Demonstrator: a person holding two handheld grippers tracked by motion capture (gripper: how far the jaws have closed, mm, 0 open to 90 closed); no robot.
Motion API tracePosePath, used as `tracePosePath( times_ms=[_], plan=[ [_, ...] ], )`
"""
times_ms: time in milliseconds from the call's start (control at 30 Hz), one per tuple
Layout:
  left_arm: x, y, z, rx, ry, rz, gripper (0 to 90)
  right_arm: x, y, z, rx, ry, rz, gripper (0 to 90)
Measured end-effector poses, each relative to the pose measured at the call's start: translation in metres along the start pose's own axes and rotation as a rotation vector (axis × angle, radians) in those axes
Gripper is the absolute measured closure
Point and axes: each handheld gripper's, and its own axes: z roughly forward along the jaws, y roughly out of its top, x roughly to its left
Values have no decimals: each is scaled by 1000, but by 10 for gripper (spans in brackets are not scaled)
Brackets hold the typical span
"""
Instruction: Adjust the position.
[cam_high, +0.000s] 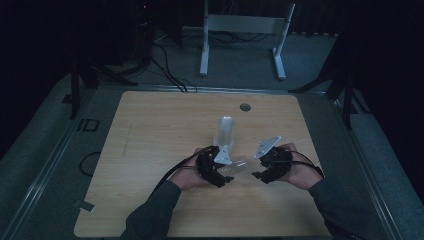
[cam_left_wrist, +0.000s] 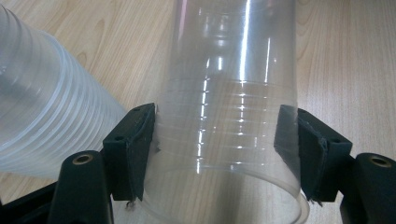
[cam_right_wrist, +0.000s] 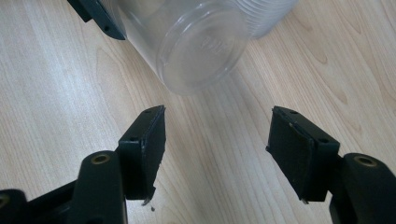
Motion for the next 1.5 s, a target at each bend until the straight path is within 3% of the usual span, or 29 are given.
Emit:
tracePosePath(
  times_ms=[700, 1500],
  plan=[
    [-1, 1, 1, 35, -28, 29, 302, 2, 14, 2, 70, 58, -79, 365],
    [-7, 4, 0, 66, -73, 84, 302, 9, 26, 13, 95, 129, -153, 362]
  ],
)
